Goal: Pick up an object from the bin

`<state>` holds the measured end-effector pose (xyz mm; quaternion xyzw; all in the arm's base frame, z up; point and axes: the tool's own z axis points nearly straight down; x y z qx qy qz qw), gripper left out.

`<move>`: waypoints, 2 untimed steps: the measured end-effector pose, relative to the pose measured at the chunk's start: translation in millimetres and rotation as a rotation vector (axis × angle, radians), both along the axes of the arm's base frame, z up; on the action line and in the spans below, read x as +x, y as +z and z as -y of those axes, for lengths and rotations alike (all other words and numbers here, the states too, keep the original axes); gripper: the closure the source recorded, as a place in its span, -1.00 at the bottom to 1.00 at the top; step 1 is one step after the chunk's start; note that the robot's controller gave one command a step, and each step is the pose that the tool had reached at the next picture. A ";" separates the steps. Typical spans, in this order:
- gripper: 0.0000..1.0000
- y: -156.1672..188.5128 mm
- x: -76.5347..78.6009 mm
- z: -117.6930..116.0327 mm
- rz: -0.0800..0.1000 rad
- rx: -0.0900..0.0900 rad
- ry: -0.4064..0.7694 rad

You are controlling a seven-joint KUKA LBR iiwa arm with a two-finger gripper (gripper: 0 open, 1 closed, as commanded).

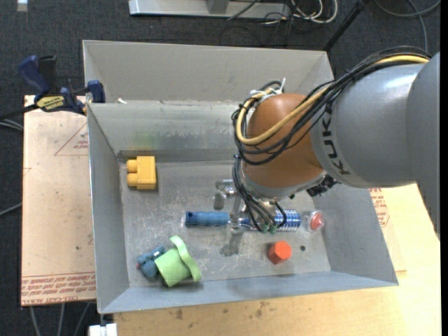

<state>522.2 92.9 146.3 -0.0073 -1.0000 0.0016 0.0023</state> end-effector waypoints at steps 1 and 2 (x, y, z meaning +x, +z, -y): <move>-1.00 -78.3 35.0 24.4 0.002 0.003 -0.207; 1.00 -76.1 36.1 23.6 0.006 0.005 -0.208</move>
Offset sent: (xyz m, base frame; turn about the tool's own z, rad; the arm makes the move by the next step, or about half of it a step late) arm 0.0356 -0.0244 -0.0763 0.2074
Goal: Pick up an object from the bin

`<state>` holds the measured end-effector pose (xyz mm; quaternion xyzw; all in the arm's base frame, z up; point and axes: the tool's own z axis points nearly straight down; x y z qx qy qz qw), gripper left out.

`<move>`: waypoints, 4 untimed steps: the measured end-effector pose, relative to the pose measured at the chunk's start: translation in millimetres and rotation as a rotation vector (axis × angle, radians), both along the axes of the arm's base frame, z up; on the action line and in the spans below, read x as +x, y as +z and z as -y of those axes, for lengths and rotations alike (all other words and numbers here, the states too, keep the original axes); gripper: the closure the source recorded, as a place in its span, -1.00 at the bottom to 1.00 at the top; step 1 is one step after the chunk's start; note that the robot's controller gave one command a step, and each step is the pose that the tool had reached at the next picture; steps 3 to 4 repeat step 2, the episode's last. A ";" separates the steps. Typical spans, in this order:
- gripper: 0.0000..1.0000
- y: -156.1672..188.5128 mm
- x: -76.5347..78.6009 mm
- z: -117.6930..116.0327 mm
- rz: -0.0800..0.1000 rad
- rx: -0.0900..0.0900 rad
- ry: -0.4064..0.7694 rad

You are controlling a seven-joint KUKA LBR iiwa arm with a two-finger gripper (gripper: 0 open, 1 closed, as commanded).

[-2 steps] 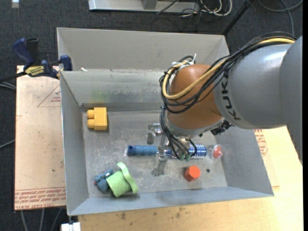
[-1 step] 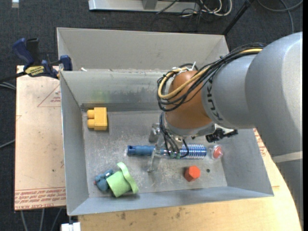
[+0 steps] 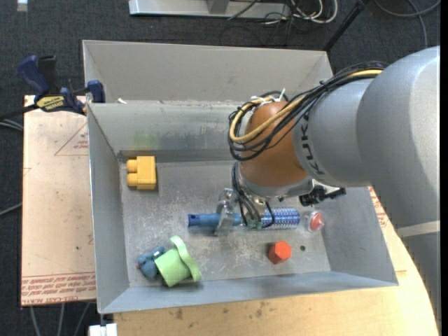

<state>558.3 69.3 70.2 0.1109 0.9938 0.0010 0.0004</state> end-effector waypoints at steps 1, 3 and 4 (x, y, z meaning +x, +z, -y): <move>1.00 120.3 -7.3 -12.9 0.007 0.001 0.038; 1.00 205.2 3.4 2.2 0.009 -0.001 0.059; 1.00 205.2 3.4 2.2 0.009 -0.001 0.059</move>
Offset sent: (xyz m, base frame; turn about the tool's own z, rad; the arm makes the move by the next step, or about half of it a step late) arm -0.0087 0.0113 0.1163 -0.0362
